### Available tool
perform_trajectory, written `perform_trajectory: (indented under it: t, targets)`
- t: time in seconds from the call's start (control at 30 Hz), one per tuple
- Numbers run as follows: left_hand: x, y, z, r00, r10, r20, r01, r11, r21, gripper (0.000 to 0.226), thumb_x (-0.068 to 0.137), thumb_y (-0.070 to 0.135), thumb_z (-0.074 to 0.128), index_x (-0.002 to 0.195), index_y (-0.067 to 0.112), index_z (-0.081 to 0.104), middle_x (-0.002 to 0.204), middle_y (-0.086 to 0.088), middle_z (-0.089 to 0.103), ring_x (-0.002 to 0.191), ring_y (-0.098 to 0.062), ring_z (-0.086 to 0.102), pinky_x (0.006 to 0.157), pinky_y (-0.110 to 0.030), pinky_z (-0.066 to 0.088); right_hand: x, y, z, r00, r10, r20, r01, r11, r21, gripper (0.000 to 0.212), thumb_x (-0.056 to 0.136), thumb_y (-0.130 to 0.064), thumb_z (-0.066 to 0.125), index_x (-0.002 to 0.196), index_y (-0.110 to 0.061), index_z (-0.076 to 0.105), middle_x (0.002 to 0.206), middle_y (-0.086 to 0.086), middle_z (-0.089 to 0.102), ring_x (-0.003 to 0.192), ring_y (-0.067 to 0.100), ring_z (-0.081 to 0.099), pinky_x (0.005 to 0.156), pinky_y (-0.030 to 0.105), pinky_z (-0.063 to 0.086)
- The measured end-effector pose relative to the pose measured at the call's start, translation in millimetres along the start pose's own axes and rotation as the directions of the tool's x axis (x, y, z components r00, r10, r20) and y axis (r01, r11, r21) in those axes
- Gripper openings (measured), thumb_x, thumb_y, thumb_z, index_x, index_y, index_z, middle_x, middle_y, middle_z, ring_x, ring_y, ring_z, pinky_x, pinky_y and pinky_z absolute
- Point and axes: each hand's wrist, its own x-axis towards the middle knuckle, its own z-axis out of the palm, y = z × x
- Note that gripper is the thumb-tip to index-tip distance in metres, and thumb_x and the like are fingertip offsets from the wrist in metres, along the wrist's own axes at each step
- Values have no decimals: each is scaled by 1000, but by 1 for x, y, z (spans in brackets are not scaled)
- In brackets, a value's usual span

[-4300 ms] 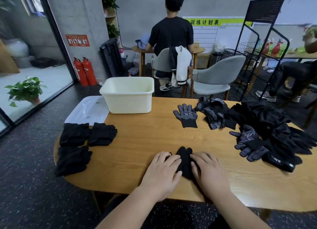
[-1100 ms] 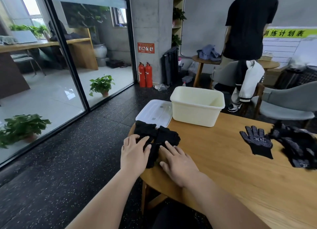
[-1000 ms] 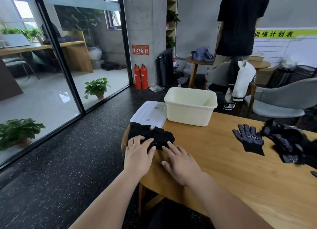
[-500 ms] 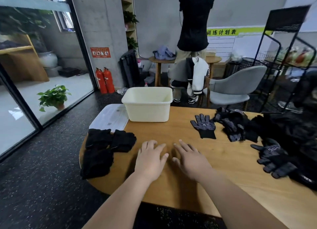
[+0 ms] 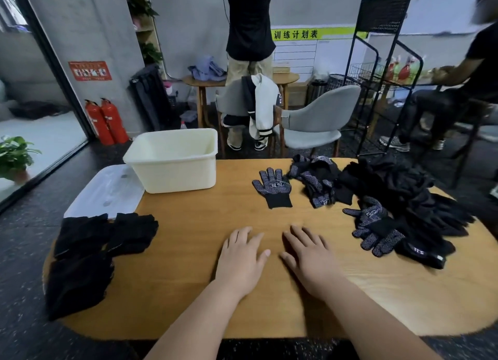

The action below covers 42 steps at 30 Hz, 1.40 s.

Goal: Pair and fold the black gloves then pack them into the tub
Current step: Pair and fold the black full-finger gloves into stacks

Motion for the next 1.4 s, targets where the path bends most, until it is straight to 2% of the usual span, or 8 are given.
perform_trajectory:
  t: [0.3, 0.5, 0.7, 0.87, 1.07, 1.17, 1.3, 1.4]
  targets:
    - [5, 14, 9, 999, 28, -46, -25, 996, 80, 61, 109, 61, 19, 163, 35, 33, 172, 6, 20, 159, -17, 10, 131, -42, 12, 33, 28, -2, 990, 113, -85, -115, 993, -17, 68, 104, -70, 19, 161, -34, 32, 176, -3, 9, 161, 30, 7, 128, 50, 15]
    - [7, 13, 12, 998, 33, -56, -26, 994, 108, 61, 109, 60, 18, 161, 35, 37, 170, 6, 24, 158, -16, 14, 130, -42, 16, 65, 32, -5, 963, 257, -77, -258, 966, -11, 79, 102, -72, 10, 166, -27, 20, 177, 4, -4, 161, 32, -8, 130, 49, 4]
    - [8, 13, 14, 997, 32, -72, -24, 994, 111, 60, 108, 60, 20, 159, 35, 41, 167, 6, 28, 156, -16, 18, 129, -42, 21, 65, 32, -2, 942, 308, -131, -308, 951, 19, 82, 105, -65, 13, 165, -11, 25, 174, 3, 17, 161, 28, 4, 131, 46, 9]
    - [6, 10, 16, 995, 40, -91, -31, 995, 96, 60, 108, 59, 20, 157, 33, 44, 166, 5, 31, 156, -16, 20, 128, -41, 23, 55, 28, 3, 903, 192, -385, -212, 977, -9, 58, 101, -49, 35, 125, -11, 71, 135, 1, 64, 137, 26, 45, 115, 43, 34]
    - [8, 9, 19, 994, 40, -99, -30, 994, 102, 58, 109, 58, 24, 155, 32, 47, 164, 5, 35, 154, -17, 24, 127, -42, 25, 33, 22, 14, 795, -30, -606, -13, 998, -67, 22, 95, -25, 58, 92, -15, 77, 94, -1, 68, 95, 26, 59, 89, 41, 47]
    - [6, 9, 18, 995, 36, -97, -27, 996, 89, 57, 109, 57, 24, 155, 31, 48, 164, 5, 35, 155, -17, 23, 128, -42, 24, 23, 18, 15, 758, -64, -649, 64, 998, -23, 18, 94, -23, 61, 104, -16, 74, 101, -1, 66, 96, 28, 60, 87, 41, 48]
    - [4, 10, 16, 994, 31, -105, -25, 998, 56, 58, 110, 56, 24, 155, 29, 48, 165, 4, 35, 156, -16, 22, 129, -39, 20, 24, 17, 10, 829, 80, -554, -73, 997, 36, 49, 99, -32, 57, 147, -19, 55, 147, 6, 55, 138, 32, 47, 112, 47, 39]
    - [3, 11, 16, 992, 33, -120, -29, 999, 40, 57, 109, 55, 25, 154, 29, 49, 164, 4, 37, 156, -16, 23, 129, -38, 20, 29, 16, 11, 879, 144, -454, -135, 989, 51, 55, 102, -42, 42, 154, -23, 45, 141, 2, 63, 133, 28, 51, 110, 45, 39]
